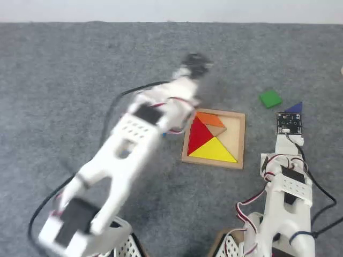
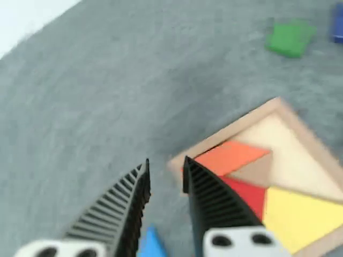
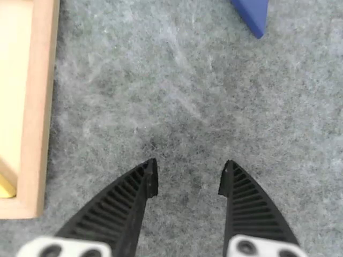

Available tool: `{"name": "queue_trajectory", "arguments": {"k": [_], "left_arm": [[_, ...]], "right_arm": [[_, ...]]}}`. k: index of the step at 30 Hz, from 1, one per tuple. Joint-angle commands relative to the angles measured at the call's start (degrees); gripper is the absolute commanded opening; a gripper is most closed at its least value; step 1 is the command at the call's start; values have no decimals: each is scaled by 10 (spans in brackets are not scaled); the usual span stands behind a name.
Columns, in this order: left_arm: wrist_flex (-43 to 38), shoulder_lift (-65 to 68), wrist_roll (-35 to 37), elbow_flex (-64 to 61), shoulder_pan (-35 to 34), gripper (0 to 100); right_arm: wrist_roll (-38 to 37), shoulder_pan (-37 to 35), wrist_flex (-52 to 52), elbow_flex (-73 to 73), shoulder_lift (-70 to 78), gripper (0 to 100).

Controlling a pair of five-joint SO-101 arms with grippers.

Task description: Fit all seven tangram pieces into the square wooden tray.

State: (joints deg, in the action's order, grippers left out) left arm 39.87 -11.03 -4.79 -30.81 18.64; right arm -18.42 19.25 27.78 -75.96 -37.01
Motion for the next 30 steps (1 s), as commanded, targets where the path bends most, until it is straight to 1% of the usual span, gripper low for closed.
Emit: {"name": "queue_trajectory", "arguments": {"k": [1,4,8,10,12,14,17,20,24,26,28,30], "left_arm": [[-20,-97,21,-76,-76,104],[-9,-124,43,-131,-123,105],[17,-126,18,-149,-142,105],[25,-125,28,-154,-142,105],[18,-126,40,-177,-138,105],[-18,-126,41,-196,-144,105],[-83,-126,42,-235,-157,105],[-111,-126,41,-249,-162,105],[-113,-126,42,-249,-162,105],[-113,-126,42,-249,-162,106],[-114,-126,41,-249,-162,106],[-114,-126,40,-249,-162,106]], "right_arm": [[4,3,-5,23,-15,197],[2,-5,0,23,-15,197],[-7,-14,7,23,-15,197],[-12,-13,7,23,-15,197],[-19,-13,7,31,-14,197],[-33,-12,29,60,0,198],[-40,-10,124,174,64,198],[-46,-3,223,331,146,198],[-108,-19,298,503,243,210],[-136,-36,319,584,296,262],[-183,-64,349,666,356,318],[-225,-93,385,740,423,338]]}}
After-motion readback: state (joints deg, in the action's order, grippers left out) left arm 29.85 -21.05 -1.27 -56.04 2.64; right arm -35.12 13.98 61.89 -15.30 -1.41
